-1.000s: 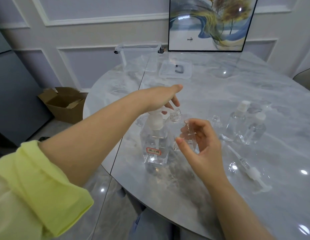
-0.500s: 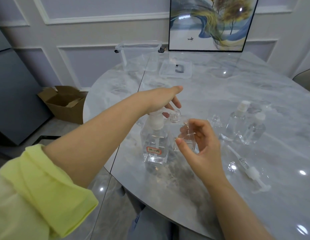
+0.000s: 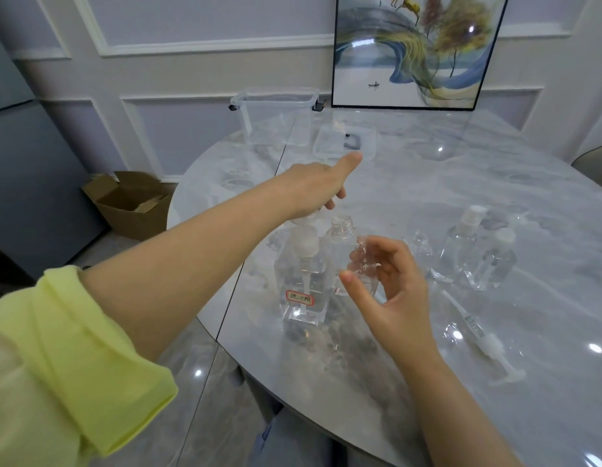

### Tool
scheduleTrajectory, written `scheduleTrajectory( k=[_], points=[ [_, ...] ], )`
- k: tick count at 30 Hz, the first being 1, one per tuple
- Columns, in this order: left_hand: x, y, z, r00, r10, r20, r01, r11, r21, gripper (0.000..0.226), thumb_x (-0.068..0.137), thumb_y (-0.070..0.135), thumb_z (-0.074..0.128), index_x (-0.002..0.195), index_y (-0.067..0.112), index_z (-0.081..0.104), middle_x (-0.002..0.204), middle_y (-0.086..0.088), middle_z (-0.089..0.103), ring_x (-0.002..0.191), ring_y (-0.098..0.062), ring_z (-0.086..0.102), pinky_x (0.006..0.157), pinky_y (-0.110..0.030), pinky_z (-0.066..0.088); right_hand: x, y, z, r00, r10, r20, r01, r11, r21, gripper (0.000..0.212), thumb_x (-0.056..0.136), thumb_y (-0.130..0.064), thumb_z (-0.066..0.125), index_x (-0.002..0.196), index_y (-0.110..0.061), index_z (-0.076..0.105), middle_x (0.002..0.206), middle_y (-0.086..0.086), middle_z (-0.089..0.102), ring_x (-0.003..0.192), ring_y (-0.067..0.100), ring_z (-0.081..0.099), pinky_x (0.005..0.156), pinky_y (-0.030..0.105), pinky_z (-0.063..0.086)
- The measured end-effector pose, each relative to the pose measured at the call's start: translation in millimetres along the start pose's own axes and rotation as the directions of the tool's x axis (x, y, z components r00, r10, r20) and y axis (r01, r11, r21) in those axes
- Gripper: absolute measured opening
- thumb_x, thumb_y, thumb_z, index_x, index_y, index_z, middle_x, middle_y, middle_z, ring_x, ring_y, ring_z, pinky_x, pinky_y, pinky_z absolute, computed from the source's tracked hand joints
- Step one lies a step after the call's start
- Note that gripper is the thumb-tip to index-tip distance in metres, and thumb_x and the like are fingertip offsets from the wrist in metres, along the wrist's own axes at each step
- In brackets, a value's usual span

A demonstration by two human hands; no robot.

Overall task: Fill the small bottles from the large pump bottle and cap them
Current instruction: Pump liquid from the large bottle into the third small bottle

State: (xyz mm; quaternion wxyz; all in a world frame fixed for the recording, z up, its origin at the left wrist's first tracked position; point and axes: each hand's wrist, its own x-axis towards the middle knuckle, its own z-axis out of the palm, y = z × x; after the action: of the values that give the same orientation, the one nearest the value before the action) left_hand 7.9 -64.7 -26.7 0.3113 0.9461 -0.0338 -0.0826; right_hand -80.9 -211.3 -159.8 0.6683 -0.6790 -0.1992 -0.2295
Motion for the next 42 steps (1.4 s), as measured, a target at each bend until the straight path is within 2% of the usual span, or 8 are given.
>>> scheduleTrajectory(
  k=[4, 9, 13, 22, 25, 31, 35, 42],
  points=[
    [-2.6, 5.7, -5.0, 0.995, 0.042, -0.088, -0.048, 0.997, -0.062, 0.079, 0.094, 0.080, 0.017, 0.102, 0.025, 0.073, 0.105, 0.003, 0.072, 0.103, -0.017, 0.064, 0.084, -0.032, 0.044, -0.4, 0.1, -0.5, 1.000, 0.009, -0.002, -0.009, 1.000, 0.003, 0.040, 0.082, -0.015, 0.080, 0.116, -0.027, 0.062, 0.105, -0.008, 0.067, 0.100, 0.022, 0.069, 0.089, 0.029, 0.056],
    [5.4, 12.7, -8.8, 0.999, -0.033, -0.037, 0.028, 0.990, -0.140, 0.080, 0.097, 0.076, 0.015, 0.106, 0.021, 0.073, 0.105, 0.001, 0.074, 0.105, -0.021, 0.066, 0.092, -0.040, 0.049, -0.6, 0.1, -1.3, 1.000, -0.003, 0.002, 0.003, 1.000, -0.017, 0.041, 0.082, -0.016, 0.080, 0.116, -0.029, 0.061, 0.105, -0.009, 0.067, 0.099, 0.022, 0.069, 0.088, 0.030, 0.057],
    [8.9, 7.6, 7.7, 0.991, -0.108, 0.073, 0.115, 0.988, -0.100, 0.079, 0.097, 0.075, 0.018, 0.105, 0.019, 0.072, 0.105, -0.003, 0.074, 0.106, -0.023, 0.065, 0.087, -0.038, 0.046, 0.6, 0.1, -1.4, 1.000, -0.024, 0.003, 0.024, 0.999, -0.032, 0.041, 0.082, -0.015, 0.079, 0.115, -0.031, 0.060, 0.105, -0.013, 0.066, 0.098, 0.020, 0.069, 0.087, 0.028, 0.057],
    [15.7, 1.4, 11.0, 0.996, -0.087, 0.005, 0.087, 0.993, -0.077, 0.077, 0.099, 0.072, 0.018, 0.105, 0.019, 0.073, 0.102, -0.002, 0.075, 0.103, -0.022, 0.067, 0.069, -0.028, 0.037, 0.4, 1.5, -1.1, 1.000, -0.024, 0.013, 0.025, 0.999, -0.032, 0.040, 0.083, -0.013, 0.078, 0.114, -0.029, 0.060, 0.103, -0.012, 0.065, 0.097, 0.022, 0.068, 0.088, 0.032, 0.057],
    [16.7, 1.7, 8.6, 0.995, -0.097, 0.038, 0.099, 0.993, -0.061, 0.077, 0.098, 0.074, 0.018, 0.104, 0.021, 0.073, 0.103, -0.002, 0.075, 0.107, -0.023, 0.065, 0.086, -0.036, 0.045, -0.5, 1.3, 0.3, 1.000, -0.009, 0.010, 0.009, 1.000, -0.018, 0.038, 0.083, -0.013, 0.078, 0.113, -0.027, 0.060, 0.103, -0.010, 0.065, 0.098, 0.023, 0.068, 0.088, 0.033, 0.057],
    [15.4, 1.8, 10.0, 0.993, -0.102, 0.061, 0.106, 0.993, -0.056, 0.076, 0.098, 0.074, 0.018, 0.106, 0.021, 0.072, 0.105, -0.001, 0.074, 0.109, -0.023, 0.063, 0.097, -0.042, 0.044, -0.3, 3.5, -0.4, 1.000, -0.009, 0.010, 0.009, 0.999, -0.031, 0.039, 0.083, -0.014, 0.079, 0.113, -0.029, 0.059, 0.105, -0.006, 0.065, 0.099, 0.023, 0.068, 0.090, 0.033, 0.057],
    [16.4, 1.7, 8.8, 0.996, -0.081, 0.045, 0.083, 0.995, -0.057, 0.074, 0.099, 0.072, 0.018, 0.107, 0.020, 0.071, 0.104, -0.002, 0.075, 0.108, -0.023, 0.064, 0.092, -0.041, 0.039, 0.1, 2.2, -0.4, 1.000, -0.008, 0.008, 0.008, 1.000, -0.017, 0.042, 0.083, -0.014, 0.079, 0.114, -0.032, 0.058, 0.107, -0.009, 0.066, 0.101, 0.022, 0.068, 0.091, 0.030, 0.056],
    [15.9, 1.1, 8.9, 0.996, -0.075, 0.049, 0.078, 0.995, -0.069, 0.074, 0.098, 0.073, 0.018, 0.106, 0.022, 0.071, 0.104, -0.001, 0.075, 0.108, -0.022, 0.064, 0.102, -0.044, 0.044, -0.8, 1.9, -0.8, 1.000, -0.008, 0.016, 0.009, 1.000, -0.016, 0.042, 0.083, -0.014, 0.079, 0.114, -0.034, 0.058, 0.107, -0.007, 0.065, 0.101, 0.022, 0.068, 0.091, 0.029, 0.055]
  ],
)
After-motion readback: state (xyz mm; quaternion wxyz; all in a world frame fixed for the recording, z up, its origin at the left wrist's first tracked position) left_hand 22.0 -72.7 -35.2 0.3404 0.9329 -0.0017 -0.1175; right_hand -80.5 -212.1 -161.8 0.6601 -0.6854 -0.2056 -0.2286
